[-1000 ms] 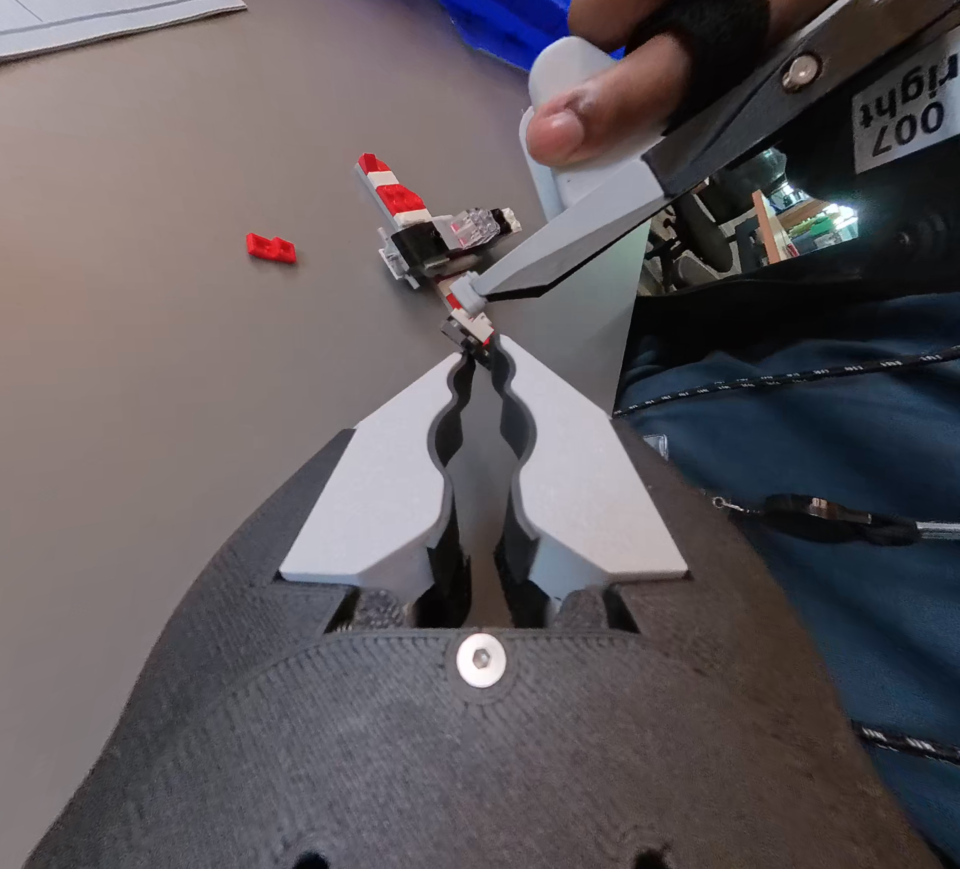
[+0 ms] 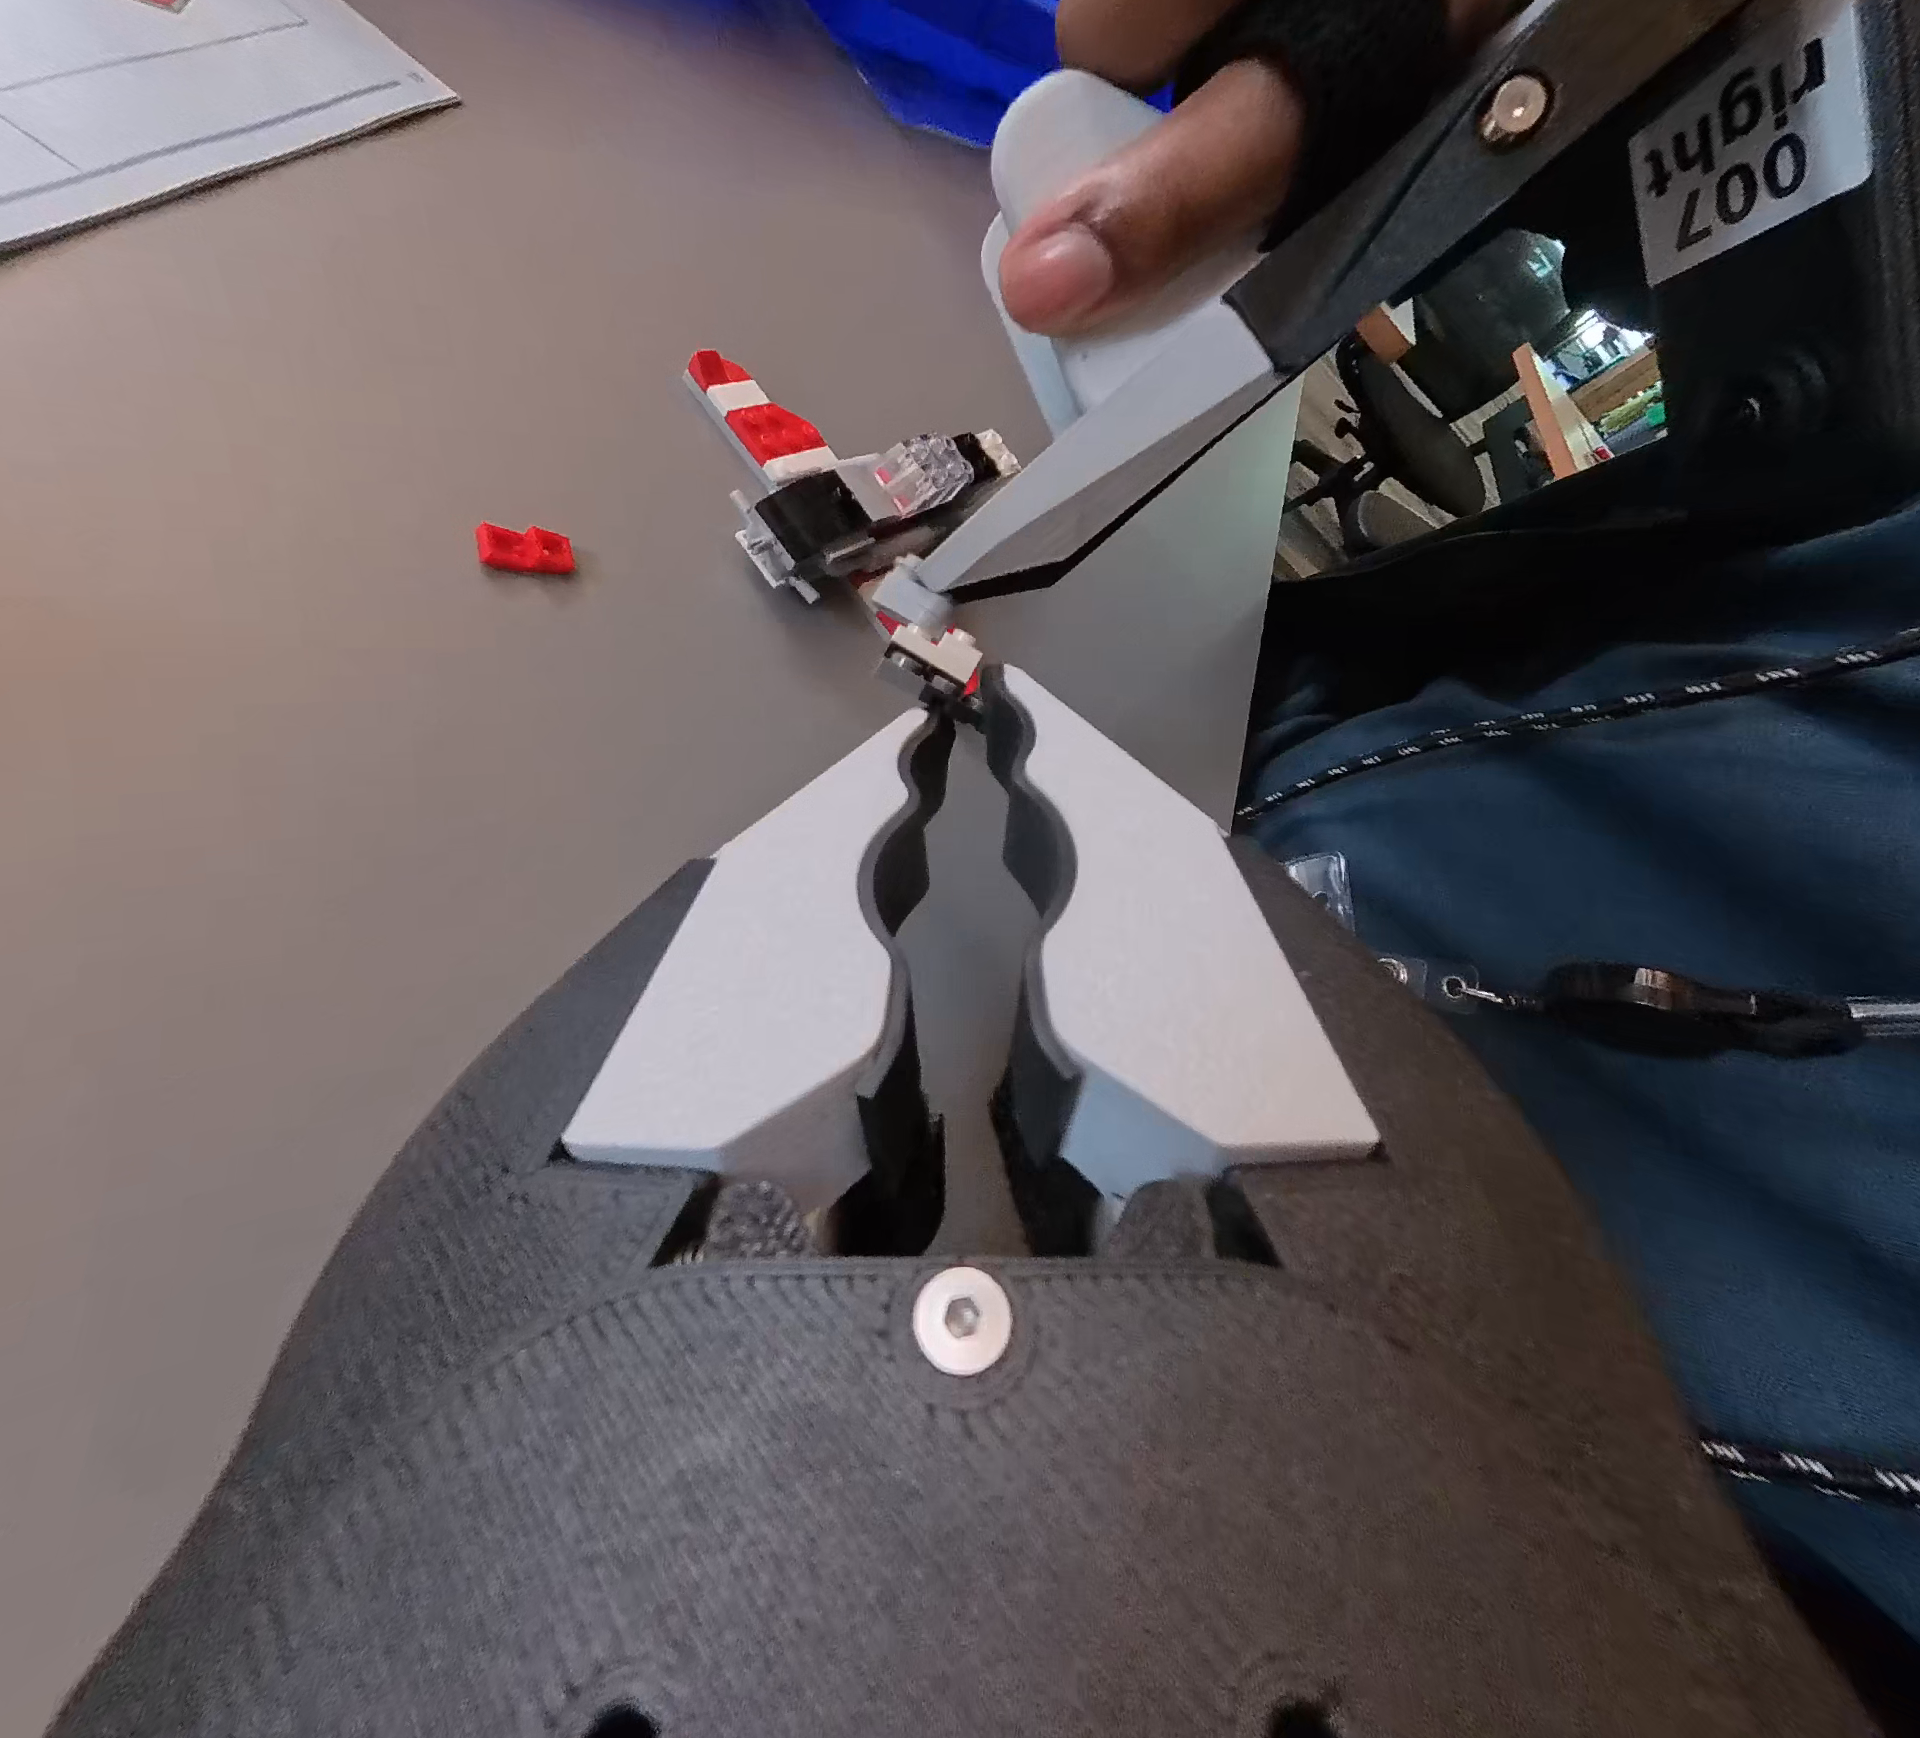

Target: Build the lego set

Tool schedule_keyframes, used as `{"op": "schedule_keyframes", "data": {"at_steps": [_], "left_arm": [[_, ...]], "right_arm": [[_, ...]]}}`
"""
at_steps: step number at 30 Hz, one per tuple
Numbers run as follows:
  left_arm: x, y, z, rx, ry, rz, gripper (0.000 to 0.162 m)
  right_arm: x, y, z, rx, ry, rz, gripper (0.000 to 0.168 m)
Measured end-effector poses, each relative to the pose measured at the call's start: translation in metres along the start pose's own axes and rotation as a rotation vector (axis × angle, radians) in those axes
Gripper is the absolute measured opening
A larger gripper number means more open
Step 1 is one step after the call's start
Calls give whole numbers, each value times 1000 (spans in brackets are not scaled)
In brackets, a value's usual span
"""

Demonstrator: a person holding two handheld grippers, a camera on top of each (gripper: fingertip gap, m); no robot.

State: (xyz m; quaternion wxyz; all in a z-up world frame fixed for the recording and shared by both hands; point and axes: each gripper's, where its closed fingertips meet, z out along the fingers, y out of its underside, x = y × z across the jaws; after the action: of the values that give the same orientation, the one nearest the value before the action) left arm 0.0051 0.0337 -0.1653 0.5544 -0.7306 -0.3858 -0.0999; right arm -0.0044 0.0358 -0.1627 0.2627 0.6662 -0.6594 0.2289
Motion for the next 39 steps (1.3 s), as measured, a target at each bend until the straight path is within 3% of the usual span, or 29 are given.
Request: {"op": "schedule_keyframes", "data": {"at_steps": [26,34,39], "left_arm": [[6,6,4,-46,10,76,7],[-4,1,-2,9,8,-56,6],[-5,-3,-4,38,22,-91,6]], "right_arm": [[-6,-6,2,11,-17,-70,3],[4,3,3,-30,66,-10,4],[9,8,-1,-53,109,43,15]]}}
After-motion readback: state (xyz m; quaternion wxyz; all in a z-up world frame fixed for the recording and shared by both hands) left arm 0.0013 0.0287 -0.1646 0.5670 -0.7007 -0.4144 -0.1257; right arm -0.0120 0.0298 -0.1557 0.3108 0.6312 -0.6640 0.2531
